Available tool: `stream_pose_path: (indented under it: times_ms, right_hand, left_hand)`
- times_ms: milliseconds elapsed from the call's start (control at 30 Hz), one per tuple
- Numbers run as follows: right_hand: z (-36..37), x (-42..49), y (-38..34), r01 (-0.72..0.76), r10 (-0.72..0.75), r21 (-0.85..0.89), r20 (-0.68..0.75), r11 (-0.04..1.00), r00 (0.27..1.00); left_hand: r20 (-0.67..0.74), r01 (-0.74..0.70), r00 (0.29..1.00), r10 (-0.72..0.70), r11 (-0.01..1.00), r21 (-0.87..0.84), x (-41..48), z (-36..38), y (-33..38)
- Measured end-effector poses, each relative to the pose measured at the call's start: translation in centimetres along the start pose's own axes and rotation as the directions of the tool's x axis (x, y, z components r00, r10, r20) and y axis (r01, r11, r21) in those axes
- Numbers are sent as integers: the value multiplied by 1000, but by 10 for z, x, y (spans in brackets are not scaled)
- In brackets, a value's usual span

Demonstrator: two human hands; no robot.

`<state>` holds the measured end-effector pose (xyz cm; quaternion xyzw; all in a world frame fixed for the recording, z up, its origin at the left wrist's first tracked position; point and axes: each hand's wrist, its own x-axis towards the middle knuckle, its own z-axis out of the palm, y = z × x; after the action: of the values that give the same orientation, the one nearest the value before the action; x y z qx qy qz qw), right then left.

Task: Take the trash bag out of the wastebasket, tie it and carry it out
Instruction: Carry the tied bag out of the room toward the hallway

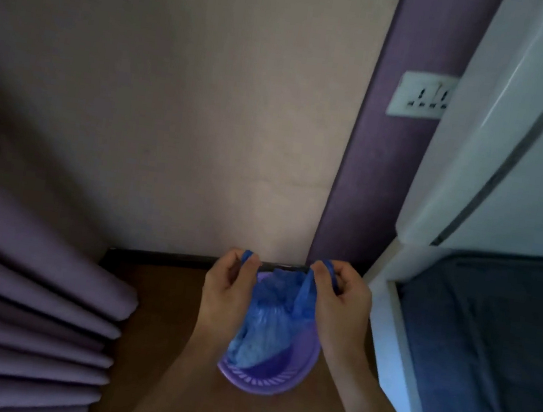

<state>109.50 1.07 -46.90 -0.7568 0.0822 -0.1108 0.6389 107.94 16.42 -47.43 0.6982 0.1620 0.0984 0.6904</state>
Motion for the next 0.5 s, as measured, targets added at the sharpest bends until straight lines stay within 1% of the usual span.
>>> stream_pose_path:
  times_ms: [67, 167, 367, 500]
  right_hand:
    - [-12, -6, -55, -5, 5, -17, -7, 1000, 1000]
    - [-28, -18, -143, 8, -8, -24, -10, 1000, 1000]
    - [-56, -47, -310, 40, -35, -73, 64, 997, 997]
    - [-69, -74, -396, 66, -58, -77, 102, 995, 993]
  left_hand:
    - [5, -11, 1000, 11, 1000, 1, -15, -4, 52]
    - [-32, -26, 999, 27, 1000, 12, -40, -14, 135]
    - [-52, 12, 999, -11, 1000, 15, -93, -47, 305]
    - [-42, 4, 999, -2, 999, 46, -126, -74, 391]
